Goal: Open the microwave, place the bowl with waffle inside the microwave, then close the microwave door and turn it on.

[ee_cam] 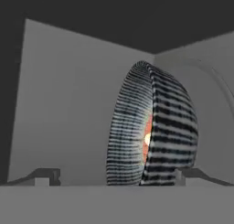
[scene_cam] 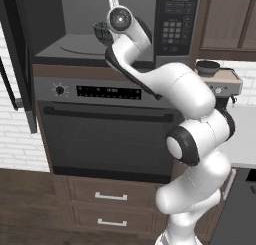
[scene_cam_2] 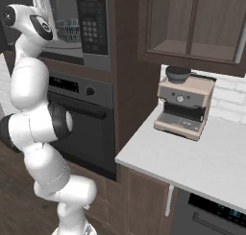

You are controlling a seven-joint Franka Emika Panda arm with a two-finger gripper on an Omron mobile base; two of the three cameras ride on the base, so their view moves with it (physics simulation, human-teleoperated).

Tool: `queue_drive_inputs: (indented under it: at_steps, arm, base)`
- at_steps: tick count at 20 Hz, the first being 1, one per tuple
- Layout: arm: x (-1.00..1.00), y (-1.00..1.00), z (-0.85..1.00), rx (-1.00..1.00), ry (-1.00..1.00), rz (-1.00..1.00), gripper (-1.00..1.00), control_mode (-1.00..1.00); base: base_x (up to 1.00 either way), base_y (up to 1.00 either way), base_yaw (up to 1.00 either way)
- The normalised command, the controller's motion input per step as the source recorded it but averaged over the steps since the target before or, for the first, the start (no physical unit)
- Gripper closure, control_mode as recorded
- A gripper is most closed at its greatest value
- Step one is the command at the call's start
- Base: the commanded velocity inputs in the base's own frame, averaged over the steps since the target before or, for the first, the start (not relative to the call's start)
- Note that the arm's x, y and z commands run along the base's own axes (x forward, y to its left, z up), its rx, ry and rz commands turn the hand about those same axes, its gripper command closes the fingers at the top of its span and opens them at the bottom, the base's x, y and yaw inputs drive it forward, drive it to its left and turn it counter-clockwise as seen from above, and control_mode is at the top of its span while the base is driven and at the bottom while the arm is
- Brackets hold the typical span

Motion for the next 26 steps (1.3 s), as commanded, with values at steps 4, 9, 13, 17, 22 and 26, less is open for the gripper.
queue_drive_inputs:
  at_steps: [4, 9, 13, 17, 22, 26]
  arm:
    - [-0.91, 0.46, 0.03, -0.11, -0.48, 0.09, -1.0, -1.0]
    - [-1.0, 0.54, -0.04, -0.08, -0.13, 0.0, -1.0, -1.0]
    - [-1.0, 0.1, -0.01, 0.0, 0.11, 0.0, -1.0, -1.0]
    - [-1.0, 0.0, -0.01, 0.0, 0.29, -0.01, -1.0, -1.0]
    - [-1.0, 0.0, -0.41, -0.05, 0.35, -0.09, -1.0, -1.0]
    - [-0.89, -0.13, -0.9, -0.15, 0.0, -0.08, -1.0, -1.0]
  base:
    - [0.0, 0.0, 0.0]
    - [0.0, 0.0, 0.0]
    - [0.0, 0.0, 0.0]
    - [0.0, 0.0, 0.0]
    - [0.0, 0.0, 0.0]
    - [0.0, 0.0, 0.0]
